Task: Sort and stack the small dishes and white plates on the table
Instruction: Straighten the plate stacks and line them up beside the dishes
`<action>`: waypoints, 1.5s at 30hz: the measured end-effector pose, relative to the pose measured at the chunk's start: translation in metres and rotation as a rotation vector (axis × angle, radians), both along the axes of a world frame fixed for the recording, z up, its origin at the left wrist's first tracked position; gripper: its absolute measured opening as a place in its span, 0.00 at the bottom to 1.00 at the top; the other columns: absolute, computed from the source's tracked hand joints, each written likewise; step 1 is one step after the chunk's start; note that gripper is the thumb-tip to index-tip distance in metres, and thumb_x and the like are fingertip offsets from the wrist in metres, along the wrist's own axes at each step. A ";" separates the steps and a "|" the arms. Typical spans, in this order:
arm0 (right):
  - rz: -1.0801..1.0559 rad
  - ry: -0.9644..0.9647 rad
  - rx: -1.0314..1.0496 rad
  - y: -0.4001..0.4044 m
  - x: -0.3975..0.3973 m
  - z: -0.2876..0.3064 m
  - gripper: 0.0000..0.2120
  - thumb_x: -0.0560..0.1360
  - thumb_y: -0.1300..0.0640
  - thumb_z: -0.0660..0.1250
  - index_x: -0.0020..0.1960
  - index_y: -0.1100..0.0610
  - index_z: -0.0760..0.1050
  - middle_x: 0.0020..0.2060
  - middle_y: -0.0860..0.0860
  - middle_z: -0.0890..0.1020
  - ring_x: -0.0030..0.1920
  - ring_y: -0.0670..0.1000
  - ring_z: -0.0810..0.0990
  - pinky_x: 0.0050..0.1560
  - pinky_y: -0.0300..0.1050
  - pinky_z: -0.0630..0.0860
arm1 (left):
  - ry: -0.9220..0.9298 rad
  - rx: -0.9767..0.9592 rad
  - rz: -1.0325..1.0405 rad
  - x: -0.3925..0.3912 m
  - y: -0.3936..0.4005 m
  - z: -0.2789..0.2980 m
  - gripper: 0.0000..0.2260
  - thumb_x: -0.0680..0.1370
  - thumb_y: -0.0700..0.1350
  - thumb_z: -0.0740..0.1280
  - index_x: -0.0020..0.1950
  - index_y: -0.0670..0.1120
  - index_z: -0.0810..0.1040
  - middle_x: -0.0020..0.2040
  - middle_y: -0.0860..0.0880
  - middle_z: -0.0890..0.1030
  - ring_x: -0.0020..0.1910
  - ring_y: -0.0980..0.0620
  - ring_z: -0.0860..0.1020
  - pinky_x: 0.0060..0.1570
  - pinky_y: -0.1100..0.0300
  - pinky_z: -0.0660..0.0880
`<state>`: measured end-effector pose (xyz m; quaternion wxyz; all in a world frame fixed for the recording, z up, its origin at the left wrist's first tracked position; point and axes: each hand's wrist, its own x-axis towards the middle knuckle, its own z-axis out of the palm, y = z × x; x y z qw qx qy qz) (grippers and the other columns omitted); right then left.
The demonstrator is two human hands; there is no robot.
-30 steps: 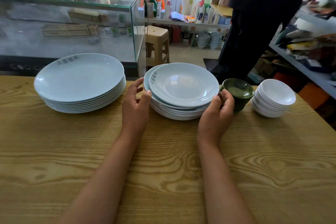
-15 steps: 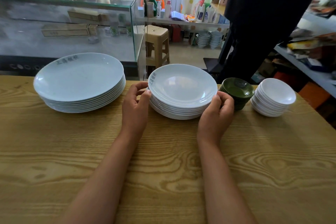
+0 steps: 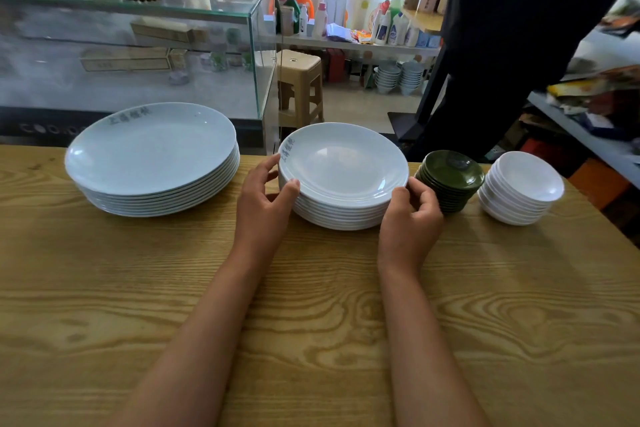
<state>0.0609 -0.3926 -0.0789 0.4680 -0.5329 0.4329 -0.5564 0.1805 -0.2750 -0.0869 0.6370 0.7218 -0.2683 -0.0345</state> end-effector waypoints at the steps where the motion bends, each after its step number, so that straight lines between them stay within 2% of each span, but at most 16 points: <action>1: -0.003 0.003 0.001 0.000 0.000 0.000 0.12 0.73 0.60 0.65 0.56 0.56 0.79 0.48 0.47 0.83 0.45 0.41 0.80 0.42 0.31 0.75 | -0.010 0.005 0.001 0.001 0.000 0.000 0.20 0.77 0.47 0.67 0.69 0.52 0.72 0.66 0.54 0.75 0.63 0.57 0.73 0.44 0.73 0.70; 3: -0.003 0.008 0.001 0.000 0.001 -0.001 0.12 0.73 0.58 0.65 0.56 0.55 0.78 0.48 0.48 0.83 0.47 0.44 0.81 0.44 0.35 0.77 | -0.042 0.003 0.008 0.000 -0.001 0.000 0.20 0.77 0.46 0.67 0.69 0.50 0.72 0.66 0.53 0.74 0.64 0.57 0.72 0.48 0.74 0.73; 6: 0.000 0.013 -0.004 -0.001 0.001 -0.003 0.10 0.73 0.57 0.65 0.54 0.54 0.78 0.48 0.48 0.82 0.48 0.45 0.80 0.46 0.40 0.77 | -0.272 0.058 0.052 -0.004 0.000 0.000 0.19 0.75 0.49 0.66 0.65 0.48 0.75 0.67 0.52 0.73 0.67 0.56 0.69 0.63 0.65 0.69; 8: 0.009 0.007 -0.004 -0.001 0.000 -0.002 0.09 0.73 0.58 0.66 0.53 0.53 0.77 0.47 0.45 0.82 0.48 0.42 0.79 0.46 0.37 0.75 | -0.441 0.095 0.033 -0.010 0.000 0.001 0.16 0.75 0.50 0.66 0.61 0.47 0.78 0.64 0.51 0.74 0.66 0.54 0.70 0.65 0.66 0.64; 11: 0.001 -0.006 -0.005 -0.001 -0.001 -0.002 0.08 0.73 0.58 0.67 0.52 0.53 0.77 0.45 0.45 0.82 0.46 0.40 0.80 0.45 0.32 0.74 | -0.609 0.106 -0.028 -0.018 -0.002 0.003 0.13 0.75 0.52 0.68 0.55 0.46 0.82 0.59 0.49 0.79 0.63 0.51 0.72 0.65 0.53 0.68; 14: -0.020 -0.013 -0.018 -0.001 0.001 -0.004 0.05 0.74 0.57 0.68 0.49 0.54 0.76 0.44 0.46 0.82 0.46 0.44 0.80 0.44 0.32 0.75 | -0.718 0.183 -0.051 -0.021 -0.005 0.001 0.13 0.73 0.55 0.71 0.52 0.48 0.83 0.54 0.52 0.81 0.58 0.53 0.76 0.68 0.46 0.65; 17: 0.015 -0.011 -0.024 0.000 0.006 -0.007 0.03 0.74 0.56 0.69 0.47 0.52 0.75 0.44 0.48 0.82 0.49 0.47 0.81 0.50 0.40 0.77 | -0.717 0.238 -0.044 -0.020 -0.004 0.000 0.13 0.73 0.56 0.70 0.51 0.49 0.83 0.51 0.54 0.82 0.54 0.54 0.78 0.70 0.44 0.61; 20: 0.114 0.009 -0.036 0.001 0.012 -0.009 0.03 0.75 0.55 0.69 0.47 0.54 0.76 0.46 0.51 0.83 0.50 0.48 0.81 0.53 0.43 0.77 | -0.686 0.265 0.006 -0.017 -0.002 0.003 0.12 0.72 0.55 0.69 0.50 0.49 0.82 0.49 0.54 0.82 0.54 0.53 0.77 0.71 0.44 0.59; 27: 0.401 0.013 0.023 0.006 0.021 -0.009 0.03 0.78 0.57 0.66 0.50 0.50 0.77 0.51 0.48 0.83 0.55 0.46 0.80 0.54 0.36 0.76 | -0.639 0.327 0.153 -0.011 0.003 0.003 0.10 0.70 0.54 0.66 0.46 0.50 0.80 0.46 0.55 0.80 0.54 0.51 0.75 0.72 0.42 0.55; 31: 0.462 -0.025 0.084 0.008 0.022 -0.008 0.07 0.78 0.59 0.65 0.51 0.50 0.78 0.53 0.47 0.82 0.56 0.45 0.79 0.60 0.50 0.77 | -0.627 0.362 0.177 -0.012 0.002 0.003 0.11 0.71 0.54 0.63 0.47 0.51 0.80 0.47 0.54 0.79 0.55 0.51 0.75 0.73 0.42 0.52; 39: 0.448 -0.003 0.086 0.005 0.023 -0.012 0.08 0.78 0.59 0.64 0.51 0.48 0.79 0.52 0.45 0.83 0.56 0.45 0.80 0.58 0.55 0.78 | -0.624 0.388 0.201 -0.010 -0.003 0.001 0.12 0.75 0.53 0.59 0.47 0.50 0.79 0.47 0.54 0.79 0.56 0.51 0.74 0.73 0.42 0.51; 45: 0.334 0.057 0.094 0.000 0.010 -0.005 0.09 0.77 0.59 0.63 0.48 0.52 0.82 0.41 0.45 0.84 0.44 0.45 0.82 0.47 0.57 0.81 | -0.638 0.432 0.192 -0.015 0.000 0.002 0.13 0.78 0.50 0.55 0.49 0.49 0.78 0.49 0.52 0.79 0.57 0.50 0.73 0.73 0.39 0.47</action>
